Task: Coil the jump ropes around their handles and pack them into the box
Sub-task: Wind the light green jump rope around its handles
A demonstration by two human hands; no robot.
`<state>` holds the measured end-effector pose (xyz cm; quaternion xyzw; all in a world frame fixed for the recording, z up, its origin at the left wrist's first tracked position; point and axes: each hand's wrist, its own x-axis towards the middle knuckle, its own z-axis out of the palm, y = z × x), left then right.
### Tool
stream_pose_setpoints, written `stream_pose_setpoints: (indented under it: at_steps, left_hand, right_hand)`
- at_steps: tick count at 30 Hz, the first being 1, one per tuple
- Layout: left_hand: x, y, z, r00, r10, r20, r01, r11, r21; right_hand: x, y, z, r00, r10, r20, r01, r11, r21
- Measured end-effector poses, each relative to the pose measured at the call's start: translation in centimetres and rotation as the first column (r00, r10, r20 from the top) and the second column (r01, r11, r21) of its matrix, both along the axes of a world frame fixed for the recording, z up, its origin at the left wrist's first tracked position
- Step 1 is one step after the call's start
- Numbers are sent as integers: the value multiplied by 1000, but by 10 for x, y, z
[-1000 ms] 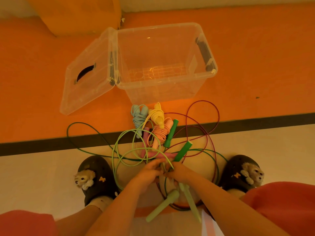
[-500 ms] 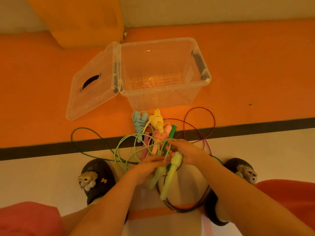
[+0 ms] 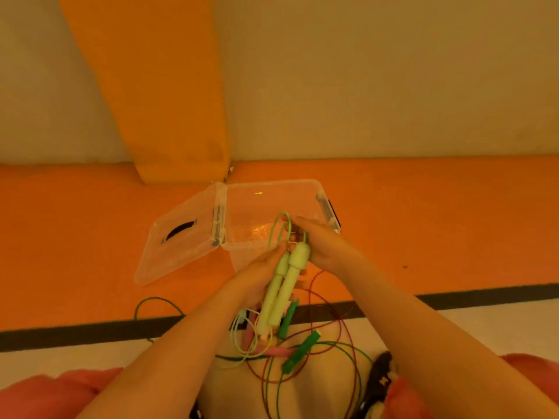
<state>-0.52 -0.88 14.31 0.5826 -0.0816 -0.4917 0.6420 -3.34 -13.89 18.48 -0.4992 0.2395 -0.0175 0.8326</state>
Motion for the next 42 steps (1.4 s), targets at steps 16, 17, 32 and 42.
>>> stream_pose_setpoints:
  at_steps: [16, 17, 32, 42]
  left_hand:
    - [-18, 7, 155, 970, 47, 238, 48, 925, -378]
    - [-18, 11, 157, 976, 31, 214, 62, 910, -411]
    - [10, 26, 150, 970, -116, 216, 140, 985, -100]
    - [0, 20, 153, 965, 38, 261, 9, 984, -180]
  right_hand:
    - [-41, 25, 143, 940, -11, 341, 138, 927, -349]
    - [-41, 24, 145, 931, -24, 365, 151, 934, -324]
    - [17, 11, 123, 872, -195, 449, 250, 966, -65]
    - [11, -2, 126, 910, -266, 318, 405, 734, -545]
